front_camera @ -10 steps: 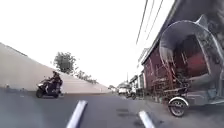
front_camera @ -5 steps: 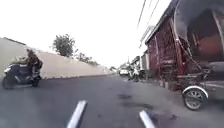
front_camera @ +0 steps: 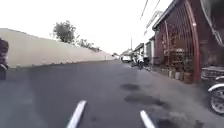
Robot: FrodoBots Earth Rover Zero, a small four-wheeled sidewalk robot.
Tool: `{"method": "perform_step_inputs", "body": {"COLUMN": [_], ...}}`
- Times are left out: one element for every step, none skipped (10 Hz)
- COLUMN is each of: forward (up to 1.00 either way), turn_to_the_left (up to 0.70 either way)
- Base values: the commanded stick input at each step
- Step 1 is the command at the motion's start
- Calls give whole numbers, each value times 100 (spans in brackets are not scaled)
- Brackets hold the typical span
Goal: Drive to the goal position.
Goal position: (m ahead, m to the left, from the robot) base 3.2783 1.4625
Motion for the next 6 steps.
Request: {"method": "perform_step_inputs", "body": {"forward": [100, 100, 100, 100, 100, 100], "turn_to_the_left": [0, 0, 0, 0, 0, 0]}}
